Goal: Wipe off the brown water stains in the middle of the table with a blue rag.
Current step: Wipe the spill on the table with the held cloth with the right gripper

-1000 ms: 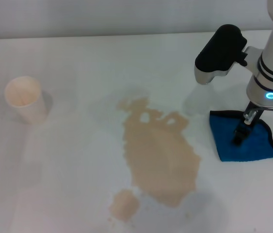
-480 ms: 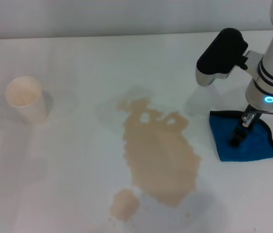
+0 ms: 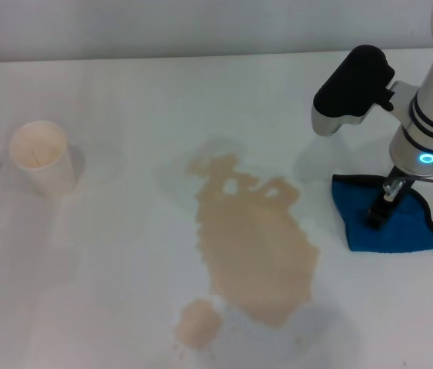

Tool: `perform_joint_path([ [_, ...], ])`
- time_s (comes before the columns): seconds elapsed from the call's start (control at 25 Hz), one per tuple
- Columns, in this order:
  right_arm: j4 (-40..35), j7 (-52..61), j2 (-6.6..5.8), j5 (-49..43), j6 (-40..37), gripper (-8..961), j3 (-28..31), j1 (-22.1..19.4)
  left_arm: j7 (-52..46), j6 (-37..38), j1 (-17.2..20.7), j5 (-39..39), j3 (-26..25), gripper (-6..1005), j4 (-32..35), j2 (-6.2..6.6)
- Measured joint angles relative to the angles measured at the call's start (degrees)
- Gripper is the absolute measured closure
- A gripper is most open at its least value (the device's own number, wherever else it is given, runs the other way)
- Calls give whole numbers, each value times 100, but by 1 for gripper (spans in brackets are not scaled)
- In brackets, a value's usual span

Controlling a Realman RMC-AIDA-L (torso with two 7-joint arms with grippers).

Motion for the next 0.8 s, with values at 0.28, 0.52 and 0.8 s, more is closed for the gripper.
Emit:
perform_joint_path([
  [0.28,60,0,-13,-14,41,595,6,-3,0,0,-13,0,0,137,0,0],
  [0.52,62,-1,-20,-28,37,682,32,-13,0,0,-13,0,0,137,0,0],
  [0.8,30,1,-11,-31,-3,776,85,-19,0,0,-13,0,0,137,0,0],
])
